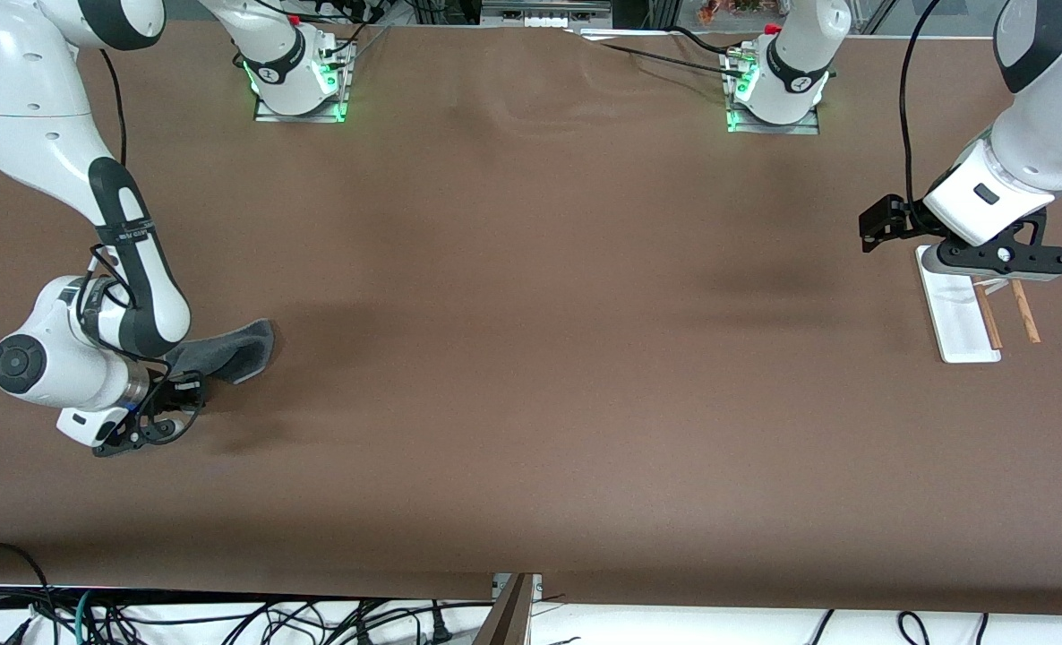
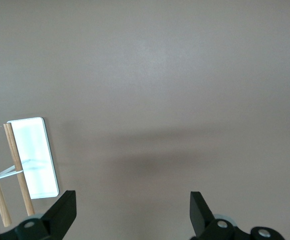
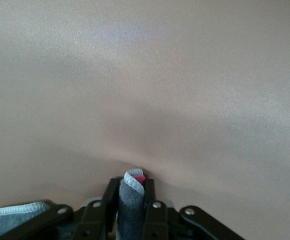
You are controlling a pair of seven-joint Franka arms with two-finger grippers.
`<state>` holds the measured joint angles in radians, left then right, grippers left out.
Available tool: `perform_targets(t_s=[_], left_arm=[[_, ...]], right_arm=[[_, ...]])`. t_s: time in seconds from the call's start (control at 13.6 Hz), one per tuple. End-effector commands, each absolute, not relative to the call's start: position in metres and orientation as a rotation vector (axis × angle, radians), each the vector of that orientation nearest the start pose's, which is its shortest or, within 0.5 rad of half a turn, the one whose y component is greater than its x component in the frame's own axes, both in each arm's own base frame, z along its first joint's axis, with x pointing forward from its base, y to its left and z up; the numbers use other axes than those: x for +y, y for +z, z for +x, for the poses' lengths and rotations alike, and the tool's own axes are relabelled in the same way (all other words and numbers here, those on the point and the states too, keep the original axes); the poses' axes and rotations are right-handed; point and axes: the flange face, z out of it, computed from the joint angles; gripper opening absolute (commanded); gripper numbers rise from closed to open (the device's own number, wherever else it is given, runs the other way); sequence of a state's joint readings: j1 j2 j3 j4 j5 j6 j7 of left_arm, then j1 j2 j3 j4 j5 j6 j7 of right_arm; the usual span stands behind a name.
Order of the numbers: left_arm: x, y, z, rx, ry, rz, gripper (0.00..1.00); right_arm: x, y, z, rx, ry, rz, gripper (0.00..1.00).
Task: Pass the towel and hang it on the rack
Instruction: 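Close the right gripper on a corner of the grey towel, then lift the towel with the right gripper while the left gripper approaches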
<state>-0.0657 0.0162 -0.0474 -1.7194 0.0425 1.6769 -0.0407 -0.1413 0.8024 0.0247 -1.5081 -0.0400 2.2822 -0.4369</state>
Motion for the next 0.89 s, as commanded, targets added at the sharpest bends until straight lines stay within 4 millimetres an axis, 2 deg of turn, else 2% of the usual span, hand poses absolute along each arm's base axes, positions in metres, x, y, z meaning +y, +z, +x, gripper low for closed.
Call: perform_targets(t_s=[0.0, 0.07, 0.22, 0.52, 0.66, 0.81], left_arm=[[-0.059, 0.561, 0.555, 0.158, 0.089, -3.062, 1.0], [-0.059, 0.561, 0.555, 0.158, 0.089, -3.062, 1.0], [-0.059, 0.561, 0.555, 0.161, 0.091, -3.062, 1.0], [-0.06, 0.561, 0.555, 0.163, 0.091, -3.062, 1.0], [-0.06, 0.561, 0.555, 0.168, 0.091, -3.063, 1.0], [-0.06, 0.56, 0.556, 0.166, 0.093, -3.074, 1.0]], right_arm=[[-0.089, 0.189, 0.704, -0.568, 0.069, -3.068, 0.03], [-0.089, 0.191, 0.704, -0.57, 0.067, -3.068, 0.0], [-0.088, 0.194, 0.703, -0.578, 0.084, -3.061, 0.0], [-0.079, 0.213, 0.701, -0.587, 0.129, -3.039, 0.0], [-0.065, 0.23, 0.703, -0.598, 0.121, -3.026, 0.0], [-0.064, 0.252, 0.703, -0.603, 0.118, -3.024, 0.0]])
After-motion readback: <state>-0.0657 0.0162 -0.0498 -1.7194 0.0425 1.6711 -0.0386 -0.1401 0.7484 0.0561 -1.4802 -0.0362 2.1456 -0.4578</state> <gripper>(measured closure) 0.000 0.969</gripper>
